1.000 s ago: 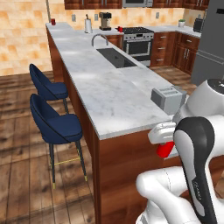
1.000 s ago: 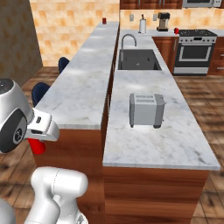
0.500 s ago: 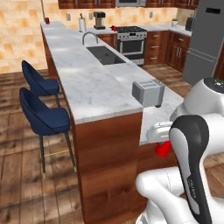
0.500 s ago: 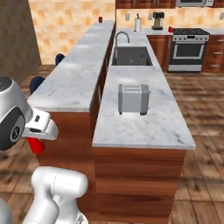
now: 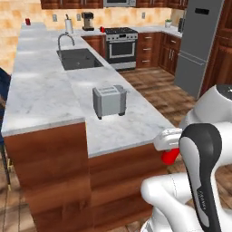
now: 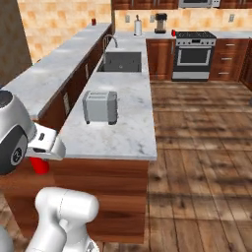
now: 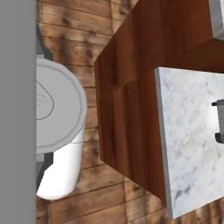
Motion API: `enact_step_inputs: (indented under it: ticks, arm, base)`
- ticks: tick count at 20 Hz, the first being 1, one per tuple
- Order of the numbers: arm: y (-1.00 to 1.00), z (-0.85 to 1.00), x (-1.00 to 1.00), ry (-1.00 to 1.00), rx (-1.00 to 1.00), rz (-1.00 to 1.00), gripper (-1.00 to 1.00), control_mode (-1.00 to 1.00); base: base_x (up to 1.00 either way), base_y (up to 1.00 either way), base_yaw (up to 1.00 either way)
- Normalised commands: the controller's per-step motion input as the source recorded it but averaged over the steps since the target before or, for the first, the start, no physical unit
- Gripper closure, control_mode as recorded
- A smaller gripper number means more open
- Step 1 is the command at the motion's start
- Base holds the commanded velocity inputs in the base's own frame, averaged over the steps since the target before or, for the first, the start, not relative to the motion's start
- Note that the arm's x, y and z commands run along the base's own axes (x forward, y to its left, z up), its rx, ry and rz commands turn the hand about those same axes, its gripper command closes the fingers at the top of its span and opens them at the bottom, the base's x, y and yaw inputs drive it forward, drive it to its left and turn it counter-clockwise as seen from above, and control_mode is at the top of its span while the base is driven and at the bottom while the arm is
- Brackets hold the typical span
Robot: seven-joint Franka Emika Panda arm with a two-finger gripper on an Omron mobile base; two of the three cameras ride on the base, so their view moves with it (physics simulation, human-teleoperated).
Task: Four empty soda cans are scattered around the kitchen. Gather all the cans and cluster them next to the stove for recycling.
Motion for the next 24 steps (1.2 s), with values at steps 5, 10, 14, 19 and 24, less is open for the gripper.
enact_step_inputs:
  ticks: [5, 10, 14, 19, 24]
  arm:
    - [0.00, 0.00, 0.00, 0.00, 0.00, 0.00, 1.00, 1.00]
    - [0.00, 0.00, 0.00, 0.00, 0.00, 0.00, 1.00, 1.00]
    - [0.00, 0.00, 0.00, 0.00, 0.00, 0.00, 1.00, 1.00]
    - [0.00, 0.00, 0.00, 0.00, 0.00, 0.00, 1.00, 1.00]
    - [0.00, 0.00, 0.00, 0.00, 0.00, 0.00, 1.00, 1.00]
  base:
    - [1.00, -1.00, 0.00]
    - [0.81, -1.00, 0.00]
    - [0.85, -1.00, 0.00]
    - [0.96, -1.00, 0.00]
    - [-0.36, -1.00, -0.03]
